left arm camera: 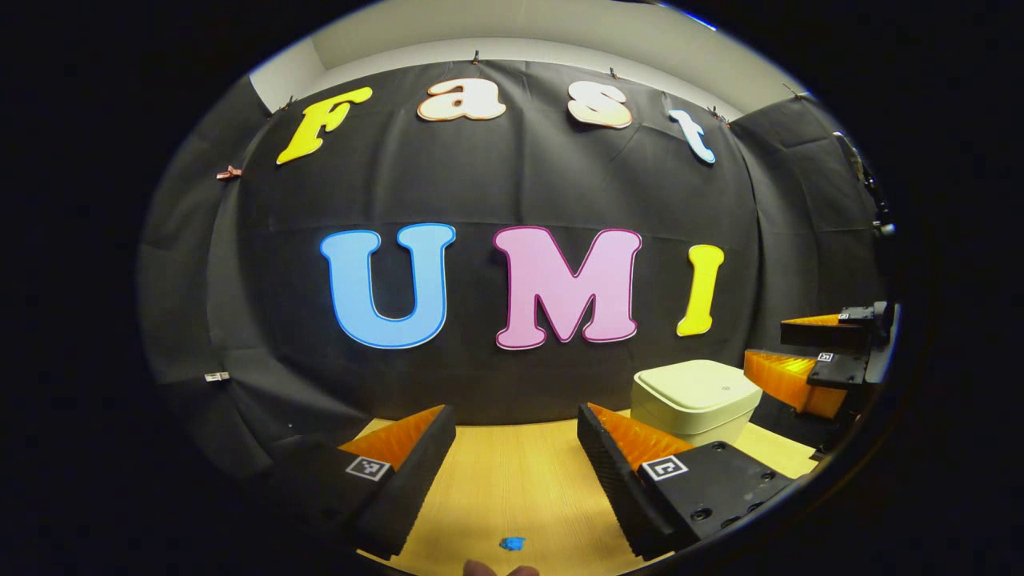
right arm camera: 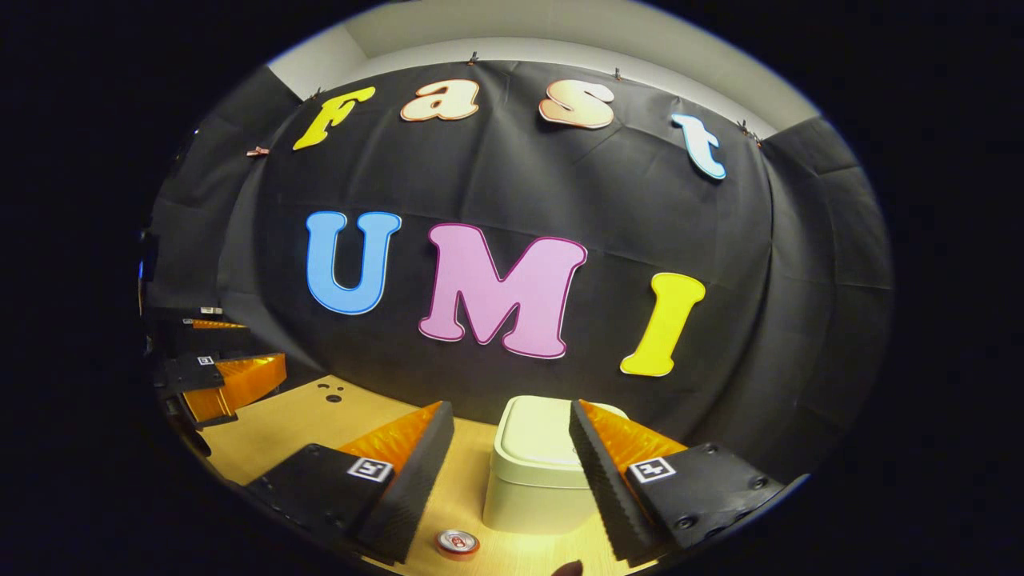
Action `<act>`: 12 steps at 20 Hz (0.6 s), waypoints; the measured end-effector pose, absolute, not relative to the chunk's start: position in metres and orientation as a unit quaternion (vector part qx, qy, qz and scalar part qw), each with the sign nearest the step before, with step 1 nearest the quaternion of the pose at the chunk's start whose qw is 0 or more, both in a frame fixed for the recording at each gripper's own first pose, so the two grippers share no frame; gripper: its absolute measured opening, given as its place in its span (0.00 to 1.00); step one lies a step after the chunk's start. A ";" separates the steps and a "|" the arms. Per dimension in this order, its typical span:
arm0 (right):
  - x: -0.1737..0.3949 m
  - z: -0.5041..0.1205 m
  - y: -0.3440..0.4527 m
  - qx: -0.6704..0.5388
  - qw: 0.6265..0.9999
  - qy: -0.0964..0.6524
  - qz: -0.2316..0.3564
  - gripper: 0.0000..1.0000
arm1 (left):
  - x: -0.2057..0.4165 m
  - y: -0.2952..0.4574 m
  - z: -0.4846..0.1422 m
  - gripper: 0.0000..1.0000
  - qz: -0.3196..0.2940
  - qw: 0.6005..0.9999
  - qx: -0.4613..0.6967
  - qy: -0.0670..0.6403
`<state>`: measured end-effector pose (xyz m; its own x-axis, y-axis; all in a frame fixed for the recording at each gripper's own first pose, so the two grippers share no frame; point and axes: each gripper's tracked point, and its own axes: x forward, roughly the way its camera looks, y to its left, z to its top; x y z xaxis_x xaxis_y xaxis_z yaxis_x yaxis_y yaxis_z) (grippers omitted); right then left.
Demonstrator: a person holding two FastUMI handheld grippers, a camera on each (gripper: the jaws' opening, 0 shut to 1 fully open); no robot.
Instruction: Press the lid of the desktop garbage bin to open it, pick up the crumpled paper on the desktop and throw it into the bin, then pick up the pop can on the desktop and drop it into the bin, and finally close the garbage bin lid.
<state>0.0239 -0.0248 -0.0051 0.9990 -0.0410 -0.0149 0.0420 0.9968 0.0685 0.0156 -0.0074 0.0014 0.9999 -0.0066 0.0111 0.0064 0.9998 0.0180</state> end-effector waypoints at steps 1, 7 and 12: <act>0.024 -0.003 -0.028 0.041 0.999 0.007 -0.021 0.76 | 0.015 -0.008 0.002 0.98 -0.004 1.000 0.009 -0.006; 0.032 0.002 -0.055 0.071 0.996 0.015 -0.044 0.05 | 0.013 -0.009 0.002 0.98 -0.006 1.000 0.008 -0.008; 0.058 -0.019 -0.090 0.126 0.987 0.079 -0.064 0.05 | 0.011 -0.009 -0.001 0.98 -0.008 1.000 0.009 -0.007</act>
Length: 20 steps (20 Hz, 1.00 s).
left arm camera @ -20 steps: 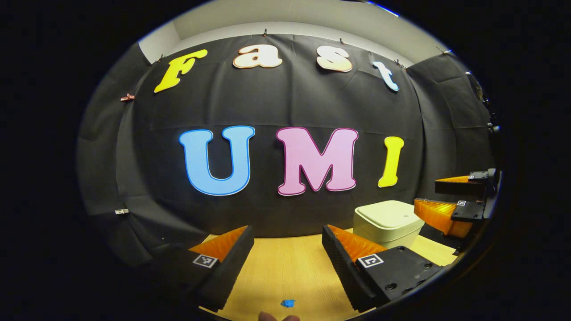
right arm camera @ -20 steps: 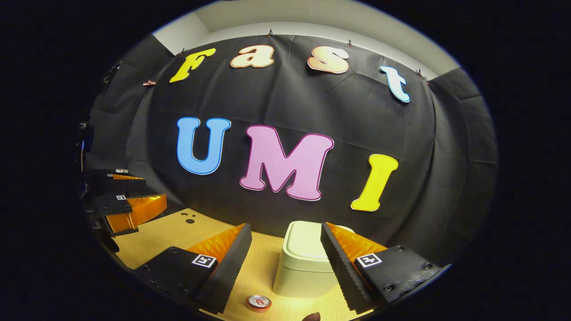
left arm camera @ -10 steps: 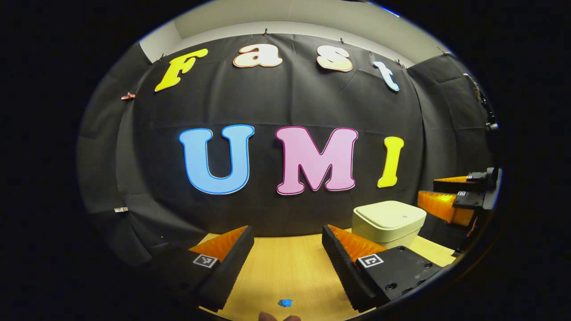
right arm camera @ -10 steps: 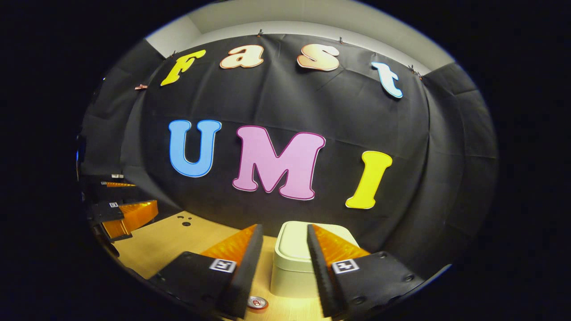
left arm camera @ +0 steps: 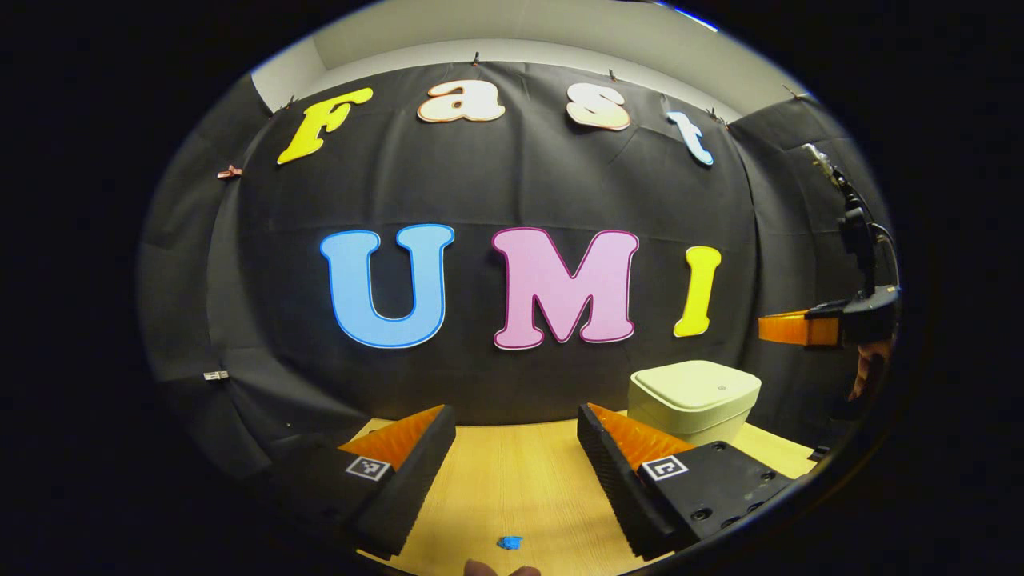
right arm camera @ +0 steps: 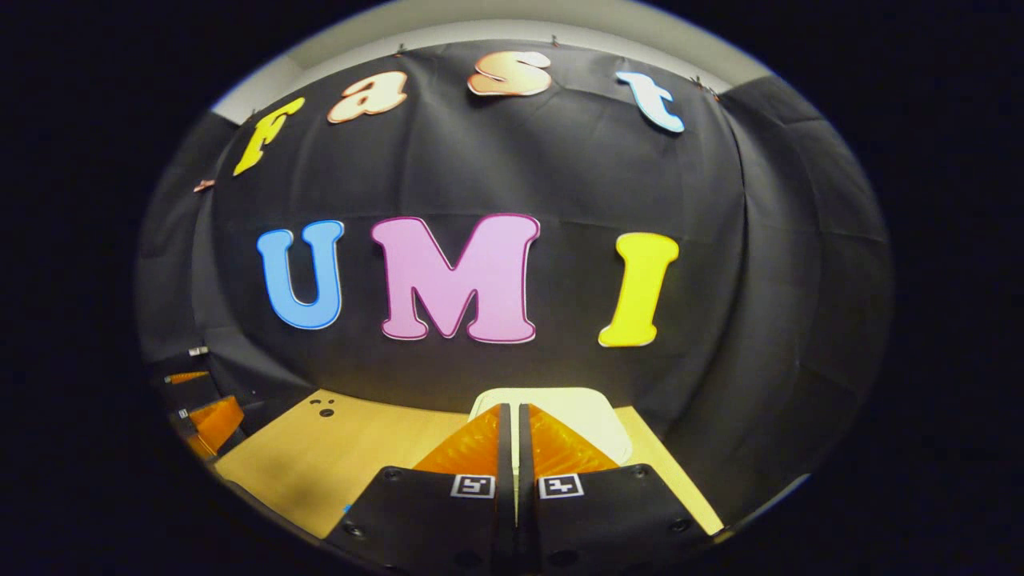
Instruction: Press the lid of the desktop garbage bin to open it, pick up the crumpled paper on the desktop and throw it into the bin, then pick up the pop can on the desktop and drop it into the bin, and finally close the garbage bin lid.
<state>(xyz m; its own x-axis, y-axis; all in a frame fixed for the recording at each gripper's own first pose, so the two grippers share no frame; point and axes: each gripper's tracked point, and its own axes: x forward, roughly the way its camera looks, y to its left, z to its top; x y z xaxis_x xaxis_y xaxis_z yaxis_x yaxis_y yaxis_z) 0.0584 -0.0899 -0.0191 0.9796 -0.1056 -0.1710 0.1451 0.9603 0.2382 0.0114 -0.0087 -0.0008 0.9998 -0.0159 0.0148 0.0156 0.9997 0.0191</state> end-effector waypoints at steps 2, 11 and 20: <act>0.069 -0.037 -0.107 0.121 0.984 0.107 -0.081 0.05 | 0.011 -0.008 -0.001 0.98 -0.007 1.000 0.010 -0.008; 0.113 -0.090 -0.131 0.104 0.976 0.174 -0.076 0.05 | 0.008 -0.004 -0.002 0.98 -0.002 1.000 0.011 -0.003; 0.134 -0.129 -0.118 0.117 0.966 0.221 -0.056 0.05 | 0.008 -0.004 -0.010 0.98 0.007 1.000 0.010 0.006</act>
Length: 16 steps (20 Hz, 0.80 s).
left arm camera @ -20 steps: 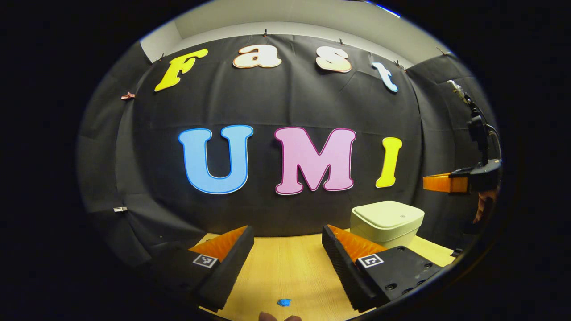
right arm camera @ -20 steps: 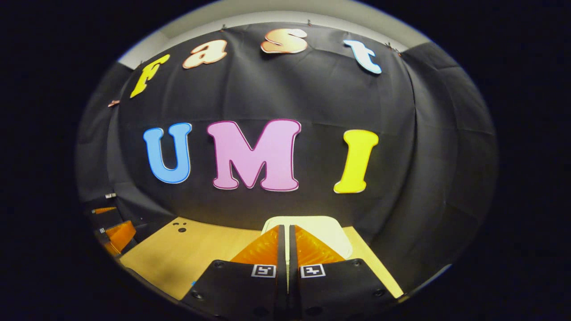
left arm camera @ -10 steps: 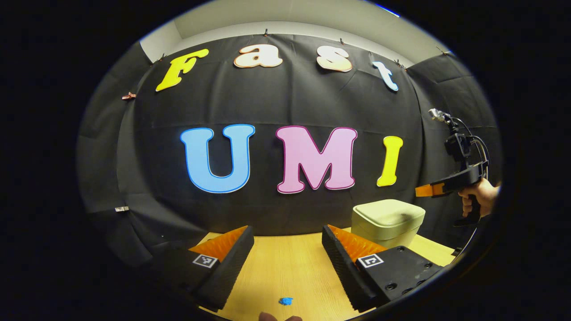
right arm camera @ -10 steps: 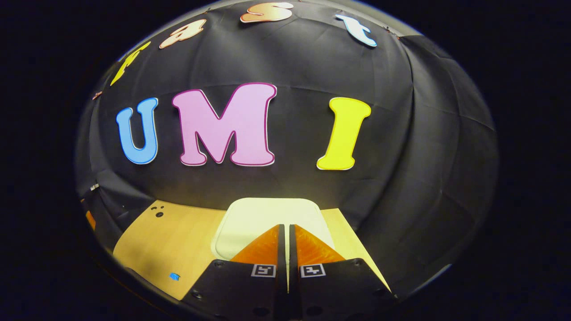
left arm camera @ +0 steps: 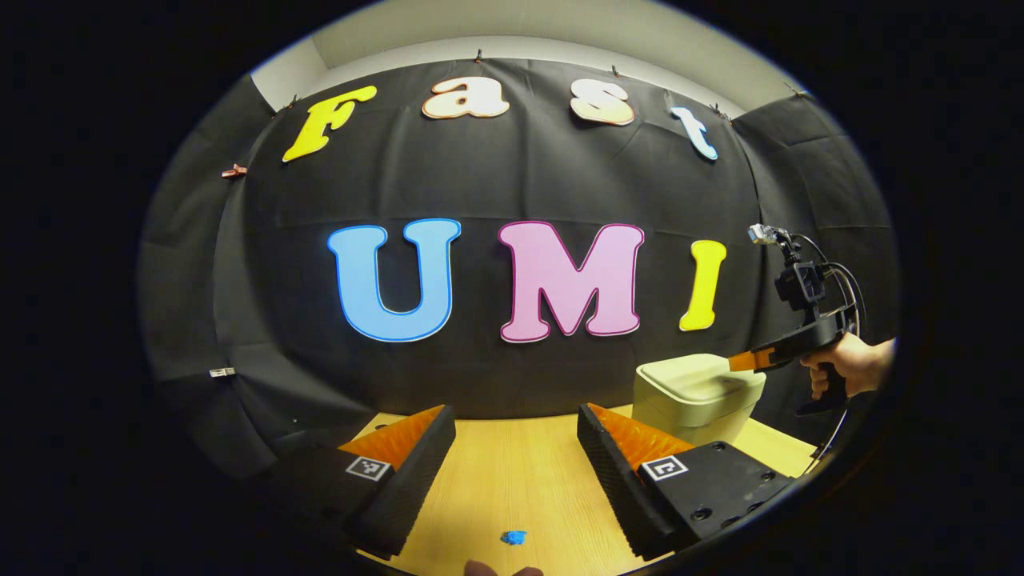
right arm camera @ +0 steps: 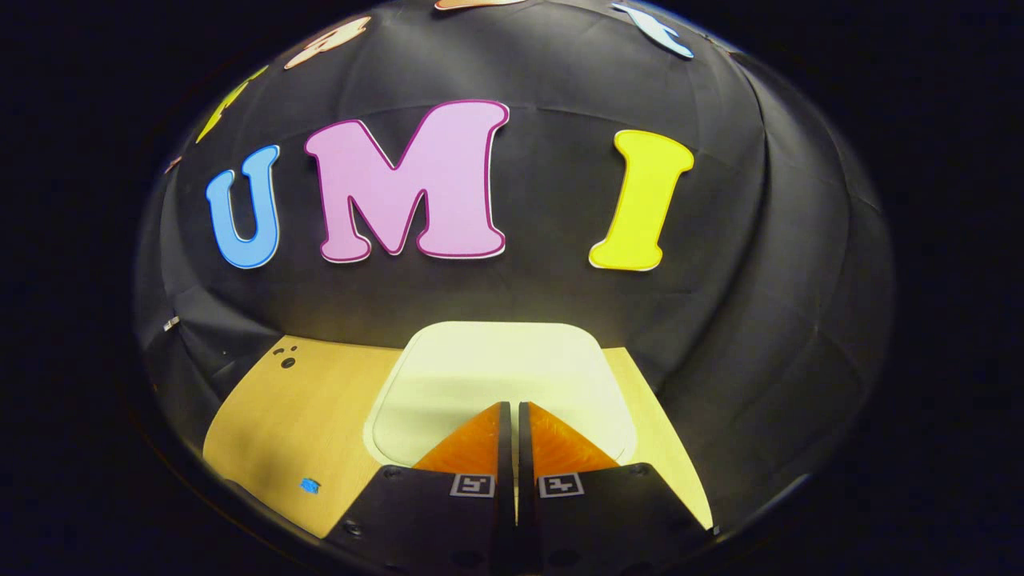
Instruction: Press the lid of the desktop garbage bin to open it, pick up the crumpled paper on the desktop and throw it into the bin, then pick up the pop can on the desktop and drop it into the bin, and finally close the garbage bin lid.
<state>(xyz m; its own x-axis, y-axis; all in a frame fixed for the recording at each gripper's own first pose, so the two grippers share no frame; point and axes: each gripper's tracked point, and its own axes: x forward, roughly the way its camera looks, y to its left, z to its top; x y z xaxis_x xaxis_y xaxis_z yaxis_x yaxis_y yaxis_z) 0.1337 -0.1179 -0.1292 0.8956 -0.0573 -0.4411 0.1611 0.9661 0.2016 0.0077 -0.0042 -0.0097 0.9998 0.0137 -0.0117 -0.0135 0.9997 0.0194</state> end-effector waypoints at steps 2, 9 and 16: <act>0.136 -0.136 -0.117 0.122 0.964 0.229 -0.056 0.05 | 0.008 -0.004 -0.012 0.98 0.008 1.000 0.010 0.008; 0.138 -0.144 -0.116 0.137 0.959 0.243 -0.058 0.05 | 0.011 -0.005 -0.017 0.98 0.010 1.000 0.006 0.018; 0.138 -0.141 -0.115 0.137 0.959 0.241 -0.055 0.05 | 0.010 -0.009 -0.016 0.98 0.006 1.000 0.006 0.014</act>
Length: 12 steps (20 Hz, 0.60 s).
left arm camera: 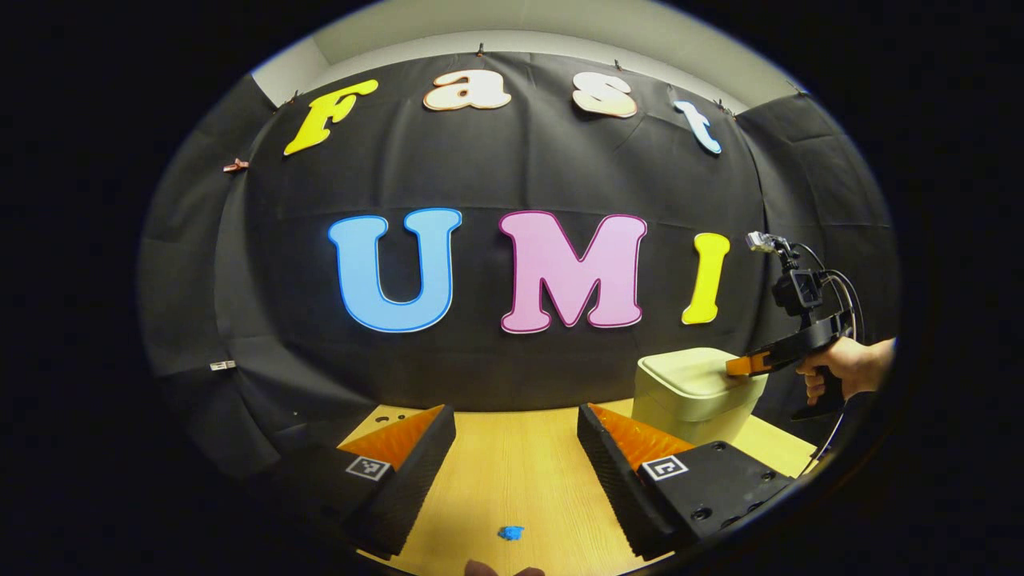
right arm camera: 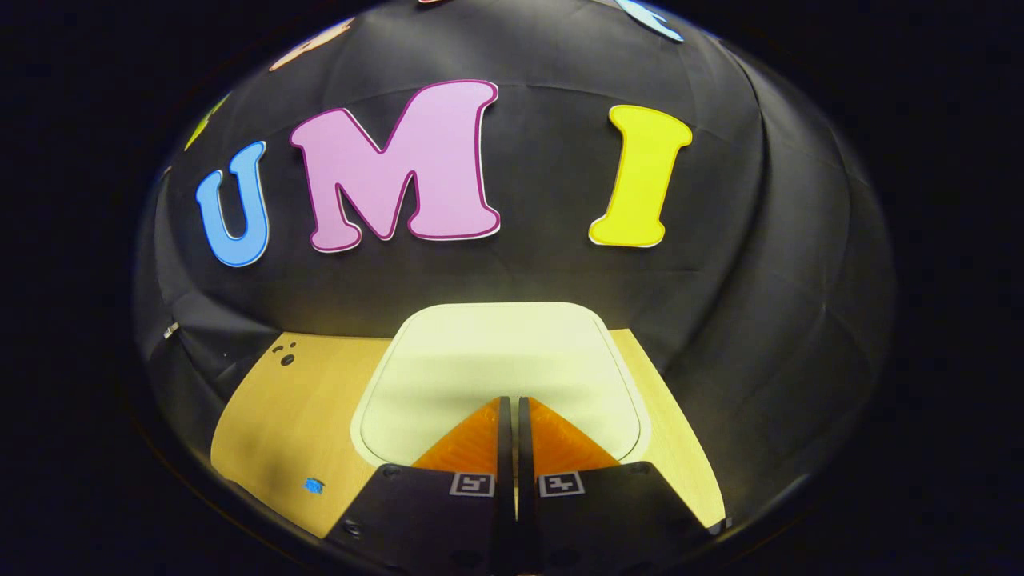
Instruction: Press the lid of the desktop garbage bin to open it, pick up the crumpled paper on the desktop and throw it into the bin, then pick up the pop can on the desktop and drop it into the bin, and finally close the garbage bin lid.
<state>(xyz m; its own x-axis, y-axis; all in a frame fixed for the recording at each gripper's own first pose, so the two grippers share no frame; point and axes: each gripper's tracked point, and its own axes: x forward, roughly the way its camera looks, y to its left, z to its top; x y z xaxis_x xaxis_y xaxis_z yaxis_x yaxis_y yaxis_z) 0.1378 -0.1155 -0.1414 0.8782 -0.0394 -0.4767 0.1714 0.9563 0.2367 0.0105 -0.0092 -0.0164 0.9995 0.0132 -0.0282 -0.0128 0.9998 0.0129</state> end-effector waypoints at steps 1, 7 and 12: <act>0.140 -0.134 -0.116 0.139 0.962 0.229 -0.054 0.05 | 0.010 -0.010 -0.014 0.98 0.005 1.000 0.008 0.013; 0.128 -0.073 -0.108 0.103 0.985 0.134 -0.036 0.05 | 0.010 -0.007 -0.011 0.98 0.005 1.000 0.011 0.010; 0.109 -0.034 -0.100 0.111 0.990 0.079 -0.032 0.05 | 0.011 -0.010 -0.010 0.98 0.000 1.000 0.015 0.008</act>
